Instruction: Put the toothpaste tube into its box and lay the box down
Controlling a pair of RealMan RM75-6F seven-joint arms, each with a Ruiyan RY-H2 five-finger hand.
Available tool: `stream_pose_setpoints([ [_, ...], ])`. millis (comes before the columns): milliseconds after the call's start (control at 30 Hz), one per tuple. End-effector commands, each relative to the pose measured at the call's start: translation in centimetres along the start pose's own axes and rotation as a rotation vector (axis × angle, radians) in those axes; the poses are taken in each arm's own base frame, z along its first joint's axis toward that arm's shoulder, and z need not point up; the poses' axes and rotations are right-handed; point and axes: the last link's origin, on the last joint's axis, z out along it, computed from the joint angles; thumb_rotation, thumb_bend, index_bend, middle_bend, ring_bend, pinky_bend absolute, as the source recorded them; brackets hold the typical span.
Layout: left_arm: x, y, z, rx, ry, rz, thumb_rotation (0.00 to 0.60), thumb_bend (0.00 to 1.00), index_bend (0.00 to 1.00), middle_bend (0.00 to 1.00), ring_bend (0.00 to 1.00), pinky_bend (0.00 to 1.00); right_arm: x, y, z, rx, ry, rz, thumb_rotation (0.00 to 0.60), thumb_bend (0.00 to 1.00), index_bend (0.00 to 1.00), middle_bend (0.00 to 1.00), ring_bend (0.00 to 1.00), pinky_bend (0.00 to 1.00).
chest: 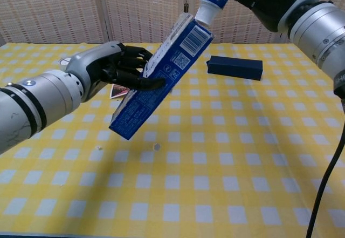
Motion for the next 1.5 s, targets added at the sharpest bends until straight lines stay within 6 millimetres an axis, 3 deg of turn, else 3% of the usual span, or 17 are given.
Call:
stream_pose_setpoints([
  [33,0.0,0.1,0.1,-0.001,0.0,-0.001,0.6,0.33,0.61,0.65,0.58,0.58,-0.2,0.4,0.0,-0.008,-0.004,-0.001,0.6,0.31,0.77,0.63,0.77,0.71],
  [833,1.4,1.2,0.2,-0.036,0.063,-0.042,0.6,0.33,0.61,0.65,0.58,0.58,-1.7,3.6,-0.4,-0.038,-0.061,-0.089,0.6,0.31,0.77,0.63,0.77,0.71],
  [1267,2.1,1.4,0.2,-0.044,0.087,-0.051,0.6,0.33,0.61,0.66,0.58,0.58,-1.7,3.9,-0.8,-0.037,-0.083,-0.174,0.6,0.31,0.76,0.6,0.75,0.68],
  [1433,2.5,1.5,0.2,-0.05,0.106,-0.056,0.6,0.33,0.62,0.66,0.58,0.58,-1.8,4.3,-0.9,-0.07,-0.135,-0.201,0.6,0.31,0.6,0.46,0.63,0.55],
  [1500,2.6,1.5,0.2,-0.049,0.106,-0.059,0.6,0.33,0.62,0.66,0.58,0.58,-1.8,4.2,-0.9,-0.07,-0.155,-0.2,0.6,0.31,0.46,0.37,0.55,0.45],
])
